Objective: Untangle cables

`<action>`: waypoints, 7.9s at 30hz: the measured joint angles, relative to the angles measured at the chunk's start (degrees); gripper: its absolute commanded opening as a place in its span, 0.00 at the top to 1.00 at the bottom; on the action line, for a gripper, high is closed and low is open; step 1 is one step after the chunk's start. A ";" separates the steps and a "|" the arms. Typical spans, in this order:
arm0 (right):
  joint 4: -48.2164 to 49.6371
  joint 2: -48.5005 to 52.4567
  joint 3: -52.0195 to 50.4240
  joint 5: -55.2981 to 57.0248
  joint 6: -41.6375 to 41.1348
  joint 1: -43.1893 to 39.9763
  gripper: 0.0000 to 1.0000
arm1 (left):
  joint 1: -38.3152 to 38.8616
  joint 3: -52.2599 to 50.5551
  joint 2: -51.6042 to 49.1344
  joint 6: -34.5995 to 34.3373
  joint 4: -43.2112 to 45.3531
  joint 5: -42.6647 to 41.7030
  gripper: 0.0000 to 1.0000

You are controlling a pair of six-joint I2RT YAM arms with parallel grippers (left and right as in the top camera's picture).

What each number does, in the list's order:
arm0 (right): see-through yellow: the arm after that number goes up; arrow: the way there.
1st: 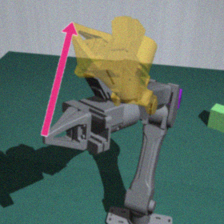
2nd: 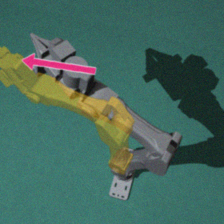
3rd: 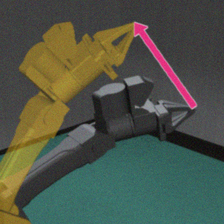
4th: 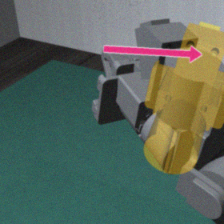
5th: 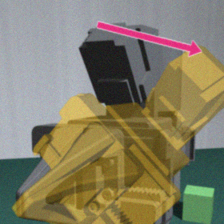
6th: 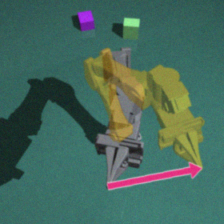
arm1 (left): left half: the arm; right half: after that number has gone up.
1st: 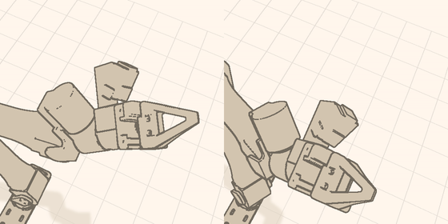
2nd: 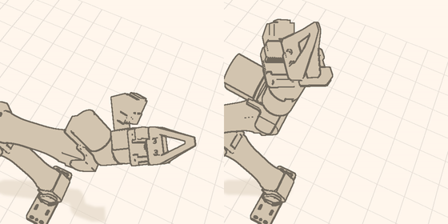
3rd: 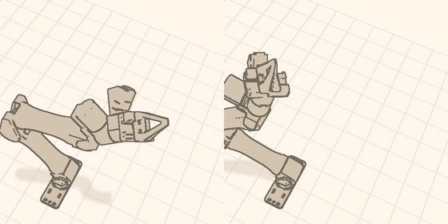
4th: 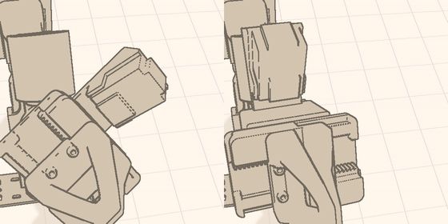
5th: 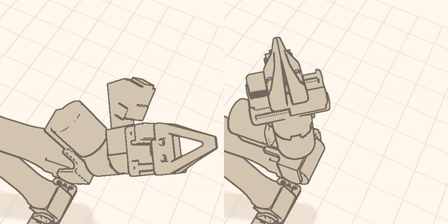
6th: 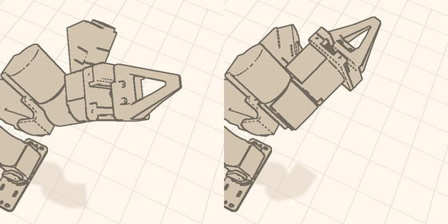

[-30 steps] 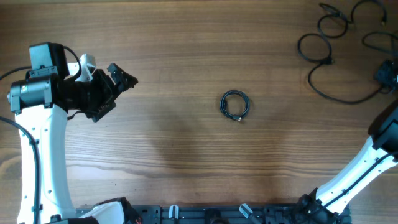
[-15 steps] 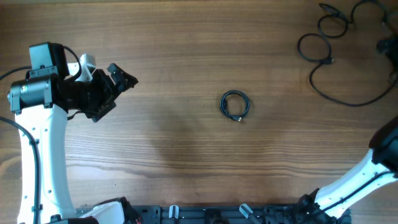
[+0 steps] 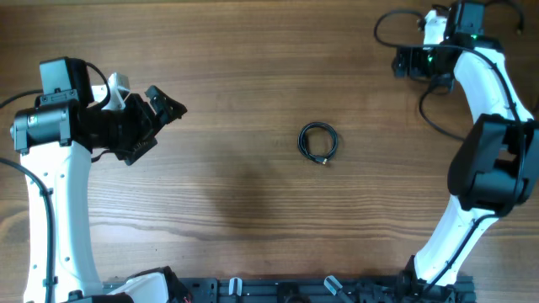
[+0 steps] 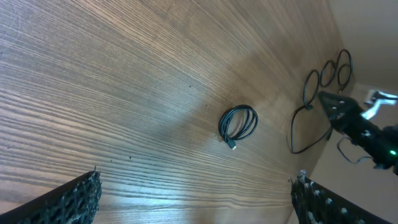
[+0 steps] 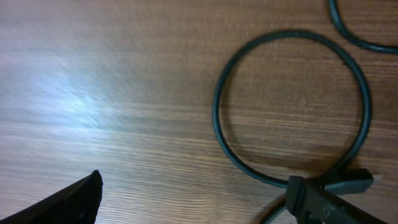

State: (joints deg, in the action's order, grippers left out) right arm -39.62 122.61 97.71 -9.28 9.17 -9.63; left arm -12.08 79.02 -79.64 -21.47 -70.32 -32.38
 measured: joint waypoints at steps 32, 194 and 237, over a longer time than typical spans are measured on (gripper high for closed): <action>-3.43 -5.81 -0.17 3.08 -11.08 -9.73 0.00 | 0.00 0.00 0.00 0.00 0.04 0.00 0.00; -17.18 -34.32 -29.94 -9.29 -26.03 23.10 0.00 | 0.00 0.00 0.00 0.00 0.00 0.00 0.00; -5.95 -31.41 -35.01 -0.76 -41.35 23.10 0.18 | 29.70 -9.57 -0.04 -2.05 5.07 11.17 0.00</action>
State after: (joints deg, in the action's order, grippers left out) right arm -45.56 91.20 62.70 -10.04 -32.18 13.47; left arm 17.63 69.45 -79.68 -23.53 -65.25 -21.21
